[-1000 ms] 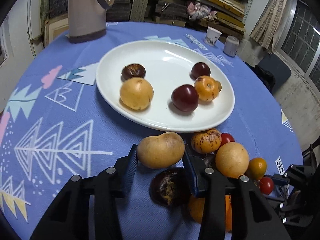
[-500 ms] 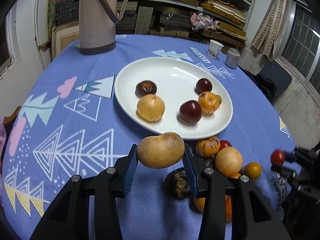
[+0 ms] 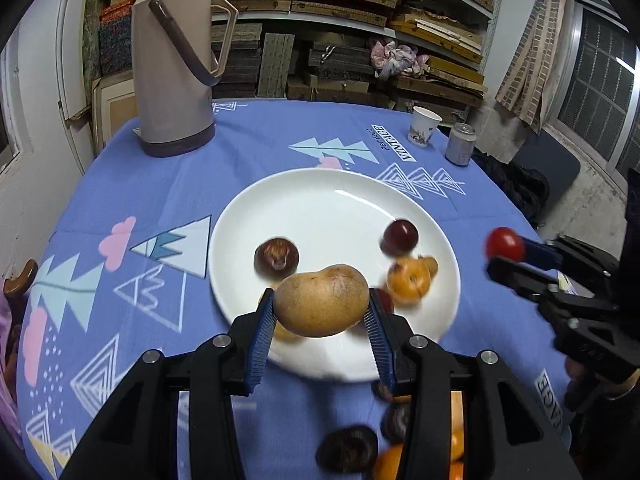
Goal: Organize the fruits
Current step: 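Carry the pear and tomato over the plate and open both tools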
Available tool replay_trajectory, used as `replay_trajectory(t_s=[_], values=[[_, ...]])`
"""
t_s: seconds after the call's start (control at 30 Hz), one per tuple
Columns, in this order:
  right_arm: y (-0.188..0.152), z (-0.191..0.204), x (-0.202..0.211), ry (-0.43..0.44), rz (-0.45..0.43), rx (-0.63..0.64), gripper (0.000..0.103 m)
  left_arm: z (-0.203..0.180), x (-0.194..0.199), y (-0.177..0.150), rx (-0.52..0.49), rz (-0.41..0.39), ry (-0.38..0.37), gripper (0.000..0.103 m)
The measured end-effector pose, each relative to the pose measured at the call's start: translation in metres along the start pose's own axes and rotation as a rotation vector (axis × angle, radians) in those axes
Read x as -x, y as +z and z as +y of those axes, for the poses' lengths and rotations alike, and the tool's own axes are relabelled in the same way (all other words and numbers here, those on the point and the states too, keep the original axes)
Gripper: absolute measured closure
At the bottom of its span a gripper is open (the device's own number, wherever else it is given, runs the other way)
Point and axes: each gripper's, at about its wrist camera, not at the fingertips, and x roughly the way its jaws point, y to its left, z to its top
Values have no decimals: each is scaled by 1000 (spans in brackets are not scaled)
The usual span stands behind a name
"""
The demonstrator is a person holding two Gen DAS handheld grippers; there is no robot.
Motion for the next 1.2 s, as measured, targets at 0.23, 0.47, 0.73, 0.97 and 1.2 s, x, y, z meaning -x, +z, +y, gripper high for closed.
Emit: replay_trajectory(t_s=[0.23, 0.47, 0.73, 0.97, 1.2], values=[[17, -13, -74, -17, 105, -34, 72, 12, -54, 25, 43, 62, 24, 58], [20, -16, -96, -21, 134, -20, 71, 18, -77, 33, 69, 102, 5, 58], [14, -24, -87, -24, 125, -57, 63, 18, -73, 31, 84, 101, 3, 54], [-4, -30, -49, -40, 105, -97, 52, 12, -48, 23, 65, 61, 5, 41], [-37, -32, -1, -63, 82, -133, 41, 15, -26, -1, 76, 63, 16, 36]])
